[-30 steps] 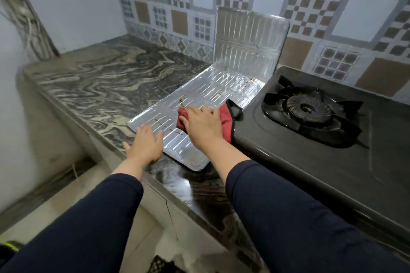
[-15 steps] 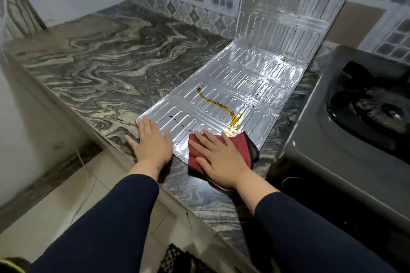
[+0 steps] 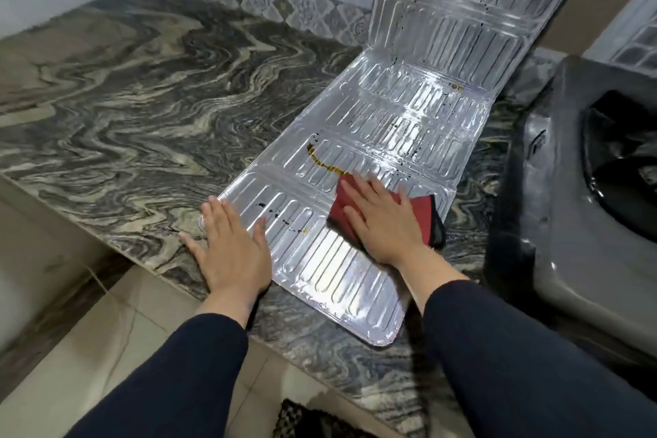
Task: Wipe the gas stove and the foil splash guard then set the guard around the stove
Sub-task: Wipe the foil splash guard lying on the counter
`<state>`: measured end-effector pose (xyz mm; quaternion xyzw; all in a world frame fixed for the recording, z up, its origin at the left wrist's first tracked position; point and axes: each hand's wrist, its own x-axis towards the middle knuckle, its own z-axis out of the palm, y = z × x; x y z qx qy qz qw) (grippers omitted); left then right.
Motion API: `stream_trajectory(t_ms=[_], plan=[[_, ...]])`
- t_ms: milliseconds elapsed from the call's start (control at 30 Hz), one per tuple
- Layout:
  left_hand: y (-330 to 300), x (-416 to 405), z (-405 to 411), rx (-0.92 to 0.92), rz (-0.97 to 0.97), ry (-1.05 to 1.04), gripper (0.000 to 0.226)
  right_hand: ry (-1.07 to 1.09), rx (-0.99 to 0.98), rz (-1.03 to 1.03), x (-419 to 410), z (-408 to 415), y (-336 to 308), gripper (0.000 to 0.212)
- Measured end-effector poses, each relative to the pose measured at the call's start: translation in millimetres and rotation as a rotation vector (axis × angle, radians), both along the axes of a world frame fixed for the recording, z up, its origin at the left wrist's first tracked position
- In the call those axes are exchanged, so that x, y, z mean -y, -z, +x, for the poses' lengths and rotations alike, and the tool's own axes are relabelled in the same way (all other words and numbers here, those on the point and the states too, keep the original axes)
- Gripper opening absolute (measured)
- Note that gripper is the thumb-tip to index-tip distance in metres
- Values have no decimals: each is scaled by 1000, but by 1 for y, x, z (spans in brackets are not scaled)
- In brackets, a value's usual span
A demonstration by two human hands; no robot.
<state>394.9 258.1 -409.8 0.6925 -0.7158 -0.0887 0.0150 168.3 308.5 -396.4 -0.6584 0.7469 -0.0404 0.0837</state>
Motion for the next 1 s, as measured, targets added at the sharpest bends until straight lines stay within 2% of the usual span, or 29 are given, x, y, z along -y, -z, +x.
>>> stream_trajectory(t_ms=[200, 333, 500, 567, 700, 767, 833, 900, 1000], plan=[[3, -1, 0, 16, -37, 6, 75, 280, -55, 40, 64, -55, 0, 55], [1, -4, -2, 0, -50, 25, 74, 398, -33, 14, 60, -15, 1, 60], [-1, -3, -1, -57, -46, 22, 76, 316, 121, -126, 5, 60, -7, 56], [-3, -4, 0, -85, -19, 24, 74, 257, 171, -123, -17, 81, -10, 54], [-19, 17, 10, -183, -138, -27, 60, 86, 138, -89, -32, 102, -1, 60], [-24, 38, 22, -171, -142, 60, 56, 66, 117, -81, -31, 102, 4, 62], [-19, 51, 34, -92, -50, 206, 57, 22, 112, -78, -29, 101, 6, 62], [-11, 52, 41, -24, -2, 282, 56, -93, 106, -69, -25, 101, 3, 60], [-6, 51, 43, -31, -40, 296, 56, -334, 84, -26, -7, 104, -3, 55]])
